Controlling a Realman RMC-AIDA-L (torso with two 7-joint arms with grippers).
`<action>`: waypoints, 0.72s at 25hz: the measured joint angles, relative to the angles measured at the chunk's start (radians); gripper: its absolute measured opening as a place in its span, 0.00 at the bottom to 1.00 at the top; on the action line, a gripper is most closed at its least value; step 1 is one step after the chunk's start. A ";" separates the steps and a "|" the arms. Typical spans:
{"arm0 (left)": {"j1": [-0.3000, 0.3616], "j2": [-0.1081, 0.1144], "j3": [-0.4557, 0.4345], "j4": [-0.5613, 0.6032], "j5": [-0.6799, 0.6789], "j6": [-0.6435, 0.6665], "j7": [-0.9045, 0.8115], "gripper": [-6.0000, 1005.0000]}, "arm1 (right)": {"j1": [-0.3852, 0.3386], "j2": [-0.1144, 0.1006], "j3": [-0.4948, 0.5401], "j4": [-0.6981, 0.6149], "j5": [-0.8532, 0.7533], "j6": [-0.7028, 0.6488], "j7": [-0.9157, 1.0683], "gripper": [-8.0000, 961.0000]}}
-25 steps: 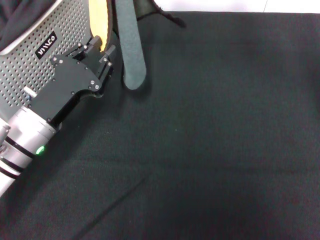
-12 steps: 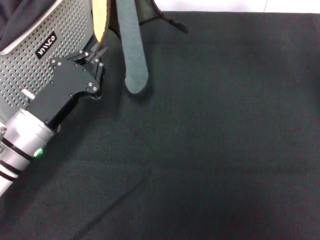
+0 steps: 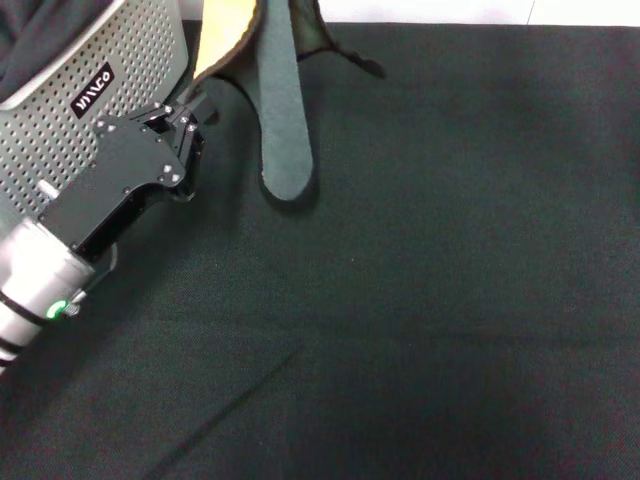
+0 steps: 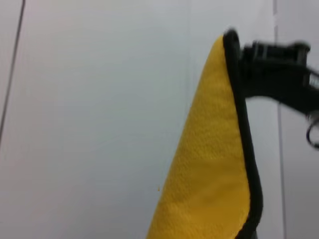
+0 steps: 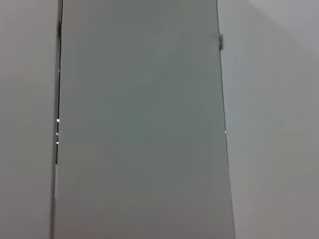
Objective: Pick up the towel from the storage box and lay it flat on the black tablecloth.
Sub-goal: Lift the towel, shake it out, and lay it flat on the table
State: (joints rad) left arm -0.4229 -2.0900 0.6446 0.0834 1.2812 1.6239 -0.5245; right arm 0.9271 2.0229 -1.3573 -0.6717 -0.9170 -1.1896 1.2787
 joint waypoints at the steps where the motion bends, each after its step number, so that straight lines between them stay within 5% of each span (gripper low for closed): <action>1: 0.011 0.001 0.000 0.021 0.012 0.021 -0.024 0.01 | -0.015 -0.001 0.000 -0.009 -0.002 -0.010 0.015 0.02; 8: 0.076 0.019 0.000 0.200 0.129 0.174 -0.287 0.01 | -0.209 -0.022 0.002 -0.141 -0.029 -0.138 0.171 0.02; 13: 0.088 0.060 0.000 0.289 0.173 0.258 -0.447 0.01 | -0.339 -0.060 0.007 -0.178 -0.067 -0.312 0.304 0.02; 16: 0.097 0.121 0.000 0.393 0.179 0.377 -0.647 0.01 | -0.405 -0.079 0.008 -0.194 -0.073 -0.430 0.356 0.02; 18: 0.101 0.137 0.002 0.437 0.176 0.402 -0.711 0.01 | -0.448 -0.084 0.012 -0.204 -0.074 -0.494 0.367 0.02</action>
State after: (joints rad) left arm -0.3216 -1.9527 0.6470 0.5209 1.4570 2.0255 -1.2353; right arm 0.4796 1.9391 -1.3449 -0.8758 -0.9906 -1.6840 1.6457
